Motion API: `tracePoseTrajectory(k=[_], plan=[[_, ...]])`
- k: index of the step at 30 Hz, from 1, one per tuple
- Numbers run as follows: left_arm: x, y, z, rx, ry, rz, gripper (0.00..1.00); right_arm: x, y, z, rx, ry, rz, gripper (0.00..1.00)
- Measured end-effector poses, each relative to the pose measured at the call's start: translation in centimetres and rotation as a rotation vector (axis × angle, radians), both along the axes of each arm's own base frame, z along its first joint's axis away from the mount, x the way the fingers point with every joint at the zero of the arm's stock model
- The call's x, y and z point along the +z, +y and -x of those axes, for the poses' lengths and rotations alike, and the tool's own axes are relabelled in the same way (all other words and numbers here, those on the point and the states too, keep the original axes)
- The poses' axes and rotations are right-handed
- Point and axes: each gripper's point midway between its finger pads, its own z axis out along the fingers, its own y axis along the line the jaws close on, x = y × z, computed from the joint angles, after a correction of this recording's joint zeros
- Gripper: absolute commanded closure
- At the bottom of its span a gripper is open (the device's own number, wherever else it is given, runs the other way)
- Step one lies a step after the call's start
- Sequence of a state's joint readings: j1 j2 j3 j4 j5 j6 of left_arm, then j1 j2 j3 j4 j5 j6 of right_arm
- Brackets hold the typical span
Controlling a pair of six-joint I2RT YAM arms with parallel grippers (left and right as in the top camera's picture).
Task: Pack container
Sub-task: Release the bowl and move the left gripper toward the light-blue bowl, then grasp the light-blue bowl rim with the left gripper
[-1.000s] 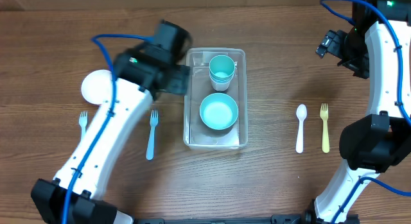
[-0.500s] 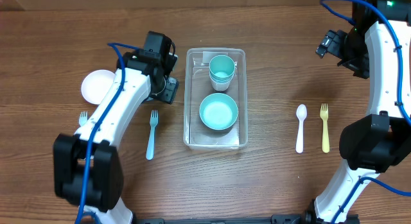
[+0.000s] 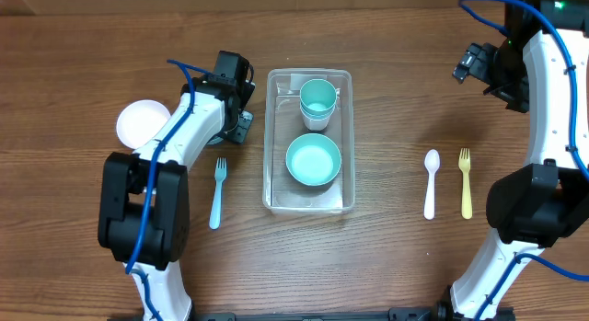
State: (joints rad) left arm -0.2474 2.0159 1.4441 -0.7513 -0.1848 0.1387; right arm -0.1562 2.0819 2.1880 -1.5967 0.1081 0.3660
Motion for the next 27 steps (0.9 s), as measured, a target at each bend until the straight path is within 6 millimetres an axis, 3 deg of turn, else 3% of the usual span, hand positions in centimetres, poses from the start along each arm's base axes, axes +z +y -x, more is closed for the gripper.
tracePoseTrajectory(k=[3,5,27], plan=[[-0.05,0.13,-0.22,0.000,-0.007,-0.006,0.70,0.00,0.00,-0.01,0.000,0.000,0.000,0.00],[-0.05,0.15,-0.22,-0.001,-0.007,-0.007,0.74,0.00,-0.01,0.01,0.000,0.000,0.000,0.00],[-0.30,0.21,-0.14,-0.008,-0.007,-0.012,0.64,0.00,-0.02,0.00,0.000,0.000,0.000,0.00]])
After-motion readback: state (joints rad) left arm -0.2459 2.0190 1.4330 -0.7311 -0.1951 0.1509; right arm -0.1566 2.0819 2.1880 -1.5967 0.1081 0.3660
